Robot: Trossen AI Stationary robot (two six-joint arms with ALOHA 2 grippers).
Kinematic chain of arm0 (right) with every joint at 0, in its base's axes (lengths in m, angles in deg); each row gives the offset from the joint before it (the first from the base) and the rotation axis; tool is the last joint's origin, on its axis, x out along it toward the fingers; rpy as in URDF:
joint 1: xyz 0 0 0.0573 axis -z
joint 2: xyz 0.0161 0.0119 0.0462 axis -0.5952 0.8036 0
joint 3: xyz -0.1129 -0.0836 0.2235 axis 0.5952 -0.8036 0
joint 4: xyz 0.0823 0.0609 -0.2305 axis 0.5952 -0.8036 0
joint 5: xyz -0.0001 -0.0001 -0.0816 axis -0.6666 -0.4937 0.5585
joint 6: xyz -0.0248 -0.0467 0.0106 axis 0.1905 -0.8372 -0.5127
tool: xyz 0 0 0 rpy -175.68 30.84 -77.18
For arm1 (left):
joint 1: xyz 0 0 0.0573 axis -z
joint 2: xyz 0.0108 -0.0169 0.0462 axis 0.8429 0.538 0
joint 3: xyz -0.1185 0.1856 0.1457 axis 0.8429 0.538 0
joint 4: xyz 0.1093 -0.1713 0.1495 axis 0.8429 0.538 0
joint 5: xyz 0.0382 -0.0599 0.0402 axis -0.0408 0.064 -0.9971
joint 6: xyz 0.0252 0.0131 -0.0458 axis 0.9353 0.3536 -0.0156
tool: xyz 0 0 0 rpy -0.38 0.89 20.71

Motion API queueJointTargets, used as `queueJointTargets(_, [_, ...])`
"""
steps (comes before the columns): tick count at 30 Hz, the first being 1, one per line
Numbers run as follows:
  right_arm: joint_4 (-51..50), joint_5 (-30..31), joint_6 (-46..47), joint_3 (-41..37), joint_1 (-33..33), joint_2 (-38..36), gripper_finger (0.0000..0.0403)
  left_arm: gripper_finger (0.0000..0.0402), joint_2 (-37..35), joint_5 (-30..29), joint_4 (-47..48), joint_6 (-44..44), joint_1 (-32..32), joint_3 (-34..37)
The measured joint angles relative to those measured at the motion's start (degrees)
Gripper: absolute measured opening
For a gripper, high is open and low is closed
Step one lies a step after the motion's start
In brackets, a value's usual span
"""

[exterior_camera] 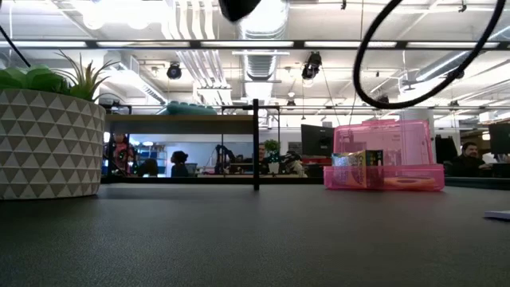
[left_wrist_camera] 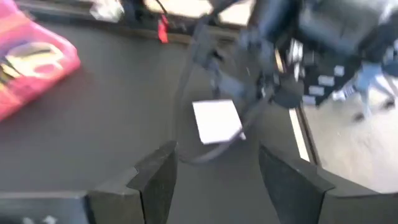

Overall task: Pack school essentials
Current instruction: Put the purple sticky notes into the pink supply box

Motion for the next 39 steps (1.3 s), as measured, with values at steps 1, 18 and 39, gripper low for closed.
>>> queueJointTargets(1, [0.01,0.33,-0.01,0.0,0.22,0.02,0.024,0.0206,1.1,0.84,-0.02,0.07,0.0,0.0])
queueJointTargets(18, [0.34,7.2,-0.5,-0.11,1.8,0.15,0.0235,0.0205,15.91,3.97,-13.15,-1.41,0.26,0.0])
queueJointTargets(39, [2.74,5.76,-6.46,-0.09,4.19,-3.33,0.0227,0.0205,22.39,-2.58,-13.66,0.58,-0.09,0.0])
